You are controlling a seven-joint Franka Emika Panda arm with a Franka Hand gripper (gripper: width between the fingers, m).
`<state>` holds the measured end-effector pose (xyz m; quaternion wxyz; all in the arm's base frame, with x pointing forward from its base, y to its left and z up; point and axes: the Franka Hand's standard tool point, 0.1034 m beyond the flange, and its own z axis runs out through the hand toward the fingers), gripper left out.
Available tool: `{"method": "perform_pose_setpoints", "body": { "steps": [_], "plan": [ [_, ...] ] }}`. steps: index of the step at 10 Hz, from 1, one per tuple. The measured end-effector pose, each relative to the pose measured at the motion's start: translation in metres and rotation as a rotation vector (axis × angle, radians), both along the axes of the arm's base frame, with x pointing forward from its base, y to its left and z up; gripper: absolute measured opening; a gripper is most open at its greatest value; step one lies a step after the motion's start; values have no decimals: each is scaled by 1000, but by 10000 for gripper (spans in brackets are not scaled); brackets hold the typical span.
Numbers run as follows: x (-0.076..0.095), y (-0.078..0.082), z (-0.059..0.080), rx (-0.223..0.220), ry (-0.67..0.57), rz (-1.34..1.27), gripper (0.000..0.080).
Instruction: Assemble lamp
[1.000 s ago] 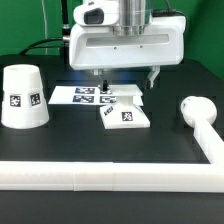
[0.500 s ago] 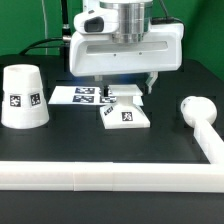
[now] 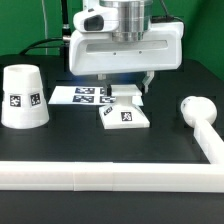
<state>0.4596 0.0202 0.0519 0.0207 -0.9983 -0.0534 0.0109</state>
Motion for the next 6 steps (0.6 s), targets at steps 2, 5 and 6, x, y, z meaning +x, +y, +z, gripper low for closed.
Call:
{"method": "perform_pose_setpoints", "body": {
  "steps": [2, 5, 6],
  "plan": [
    [0, 0, 0, 0, 0, 0, 534],
    [12, 8, 0, 4, -12, -9, 535],
    [25, 15, 0, 7, -28, -6, 535]
  ]
}}
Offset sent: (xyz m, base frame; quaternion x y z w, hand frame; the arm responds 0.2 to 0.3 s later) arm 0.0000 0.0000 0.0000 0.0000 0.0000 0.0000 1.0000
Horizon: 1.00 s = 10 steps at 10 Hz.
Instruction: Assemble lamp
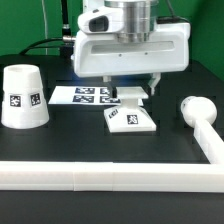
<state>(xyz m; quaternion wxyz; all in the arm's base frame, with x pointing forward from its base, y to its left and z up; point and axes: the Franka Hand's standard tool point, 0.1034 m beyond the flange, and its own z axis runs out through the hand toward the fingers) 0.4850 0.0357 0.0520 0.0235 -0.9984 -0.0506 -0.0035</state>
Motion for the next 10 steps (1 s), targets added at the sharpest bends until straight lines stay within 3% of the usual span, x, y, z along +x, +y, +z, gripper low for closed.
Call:
{"method": "perform_pose_setpoints", "body": {
  "steps": [2, 6, 10],
  "plan": [
    [21, 17, 0, 5, -16, -17, 535],
    [69, 34, 1, 22, -89, -7, 535],
    [73, 36, 1, 24, -96, -4, 535]
  ]
}}
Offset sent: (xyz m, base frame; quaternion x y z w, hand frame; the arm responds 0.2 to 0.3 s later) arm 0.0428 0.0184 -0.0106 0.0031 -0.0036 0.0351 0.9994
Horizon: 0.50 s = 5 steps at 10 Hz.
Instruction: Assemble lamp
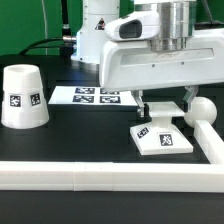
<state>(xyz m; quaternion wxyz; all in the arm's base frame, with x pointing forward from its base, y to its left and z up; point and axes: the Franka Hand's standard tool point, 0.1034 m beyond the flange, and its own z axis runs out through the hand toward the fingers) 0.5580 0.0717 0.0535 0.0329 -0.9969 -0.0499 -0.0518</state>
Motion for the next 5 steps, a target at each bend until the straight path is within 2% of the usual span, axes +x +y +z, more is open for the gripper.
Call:
{"method": "perform_pose_setpoints", "body": {
  "steps": [3, 4, 5],
  "plan": [
    [2, -2, 1, 5, 16, -20, 535],
    [8, -5, 0, 21, 13, -56, 535],
    [16, -1, 0, 24, 3, -65, 537]
  ]
}}
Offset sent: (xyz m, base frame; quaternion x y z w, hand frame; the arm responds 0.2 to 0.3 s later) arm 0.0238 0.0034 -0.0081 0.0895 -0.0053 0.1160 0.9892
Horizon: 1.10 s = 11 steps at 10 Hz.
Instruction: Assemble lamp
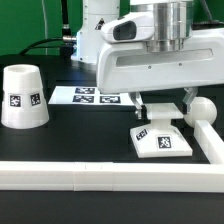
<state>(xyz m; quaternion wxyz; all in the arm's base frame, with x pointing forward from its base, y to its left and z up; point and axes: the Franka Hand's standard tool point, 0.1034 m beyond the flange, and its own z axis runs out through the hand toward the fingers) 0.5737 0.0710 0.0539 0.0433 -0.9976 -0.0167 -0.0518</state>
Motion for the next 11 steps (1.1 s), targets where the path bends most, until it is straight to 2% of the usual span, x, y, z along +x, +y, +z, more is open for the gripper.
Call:
{"method": "perform_pose_setpoints", "body": {
  "steps": [4, 7, 11],
  "plan": [
    [34, 16, 0, 11, -52, -7, 537],
    [57, 17, 0, 15, -81, -14, 537],
    [60, 16, 0, 16, -87, -14, 537]
  ]
}}
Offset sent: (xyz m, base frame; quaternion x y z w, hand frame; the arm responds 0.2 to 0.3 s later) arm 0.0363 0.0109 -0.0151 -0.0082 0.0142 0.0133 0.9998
